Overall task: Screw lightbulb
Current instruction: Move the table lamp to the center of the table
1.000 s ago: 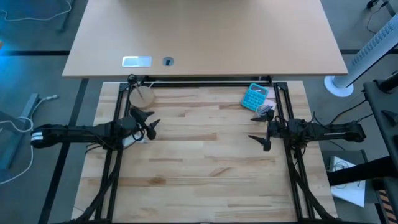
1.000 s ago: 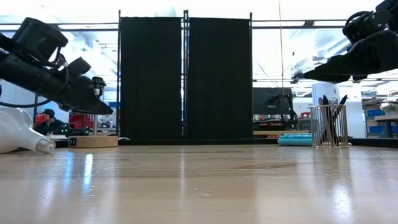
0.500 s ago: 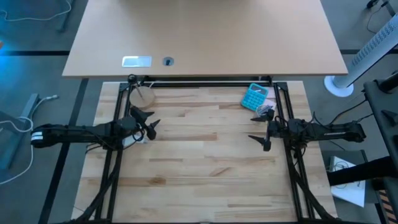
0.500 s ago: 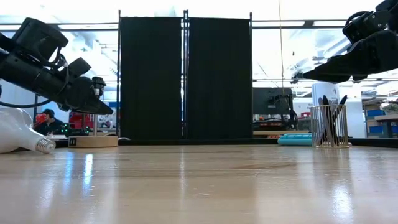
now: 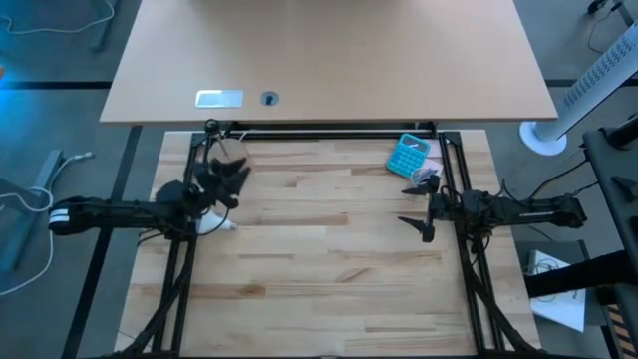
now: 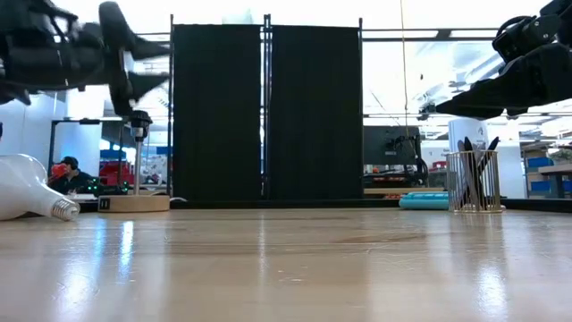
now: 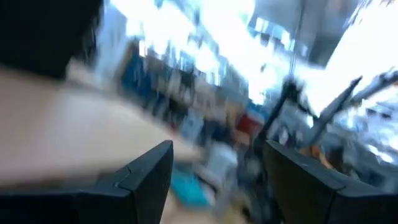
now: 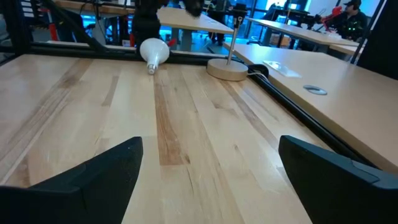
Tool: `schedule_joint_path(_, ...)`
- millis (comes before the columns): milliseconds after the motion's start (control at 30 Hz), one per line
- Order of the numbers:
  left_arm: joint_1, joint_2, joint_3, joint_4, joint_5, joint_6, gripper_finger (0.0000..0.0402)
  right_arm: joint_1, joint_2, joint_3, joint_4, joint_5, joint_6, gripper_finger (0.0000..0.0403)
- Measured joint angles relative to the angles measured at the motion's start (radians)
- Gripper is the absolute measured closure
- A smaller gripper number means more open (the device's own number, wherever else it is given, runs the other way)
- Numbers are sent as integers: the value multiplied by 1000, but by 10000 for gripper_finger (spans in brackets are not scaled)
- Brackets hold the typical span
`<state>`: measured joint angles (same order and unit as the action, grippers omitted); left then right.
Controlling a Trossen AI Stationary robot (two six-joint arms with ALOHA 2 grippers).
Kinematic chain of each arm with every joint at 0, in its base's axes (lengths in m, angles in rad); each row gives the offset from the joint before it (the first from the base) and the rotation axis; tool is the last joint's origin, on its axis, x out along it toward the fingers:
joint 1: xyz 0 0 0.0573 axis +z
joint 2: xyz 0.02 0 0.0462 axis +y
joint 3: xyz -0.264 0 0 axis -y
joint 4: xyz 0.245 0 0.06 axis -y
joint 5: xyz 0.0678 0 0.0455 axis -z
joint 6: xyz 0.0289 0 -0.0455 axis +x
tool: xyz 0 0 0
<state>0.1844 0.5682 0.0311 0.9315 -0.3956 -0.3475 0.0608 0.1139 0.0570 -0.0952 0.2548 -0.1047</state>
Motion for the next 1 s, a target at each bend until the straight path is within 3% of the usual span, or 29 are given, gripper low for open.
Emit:
schedule_joint_path(133,0,3,0,147,-12,25,161,0,0,0,0,0,0,32)
schedule_joint_path(267,0,-8,0,182,15,44,161,0,0,0,0,0,0,32)
schedule_joint_path(367,0,-9,6,93,-129,40,161,0,0,0,0,0,0,32)
schedule_joint_path(500,1,24,6,-186,-462,43,161,0,0,0,0,0,0,32)
schedule_joint_path(567,1,54,6,-281,-560,13,161,0,0,0,0,0,0,32)
schedule_joint_path(733,3,144,7,-314,-617,50,161,0,0,0,0,0,0,32)
schedule_joint_path(900,52,222,46,-315,-751,83,161,0,0,0,0,0,0,32)
schedule_joint_path(1000,110,248,61,-311,-683,115,161,0,0,0,0,0,0,32)
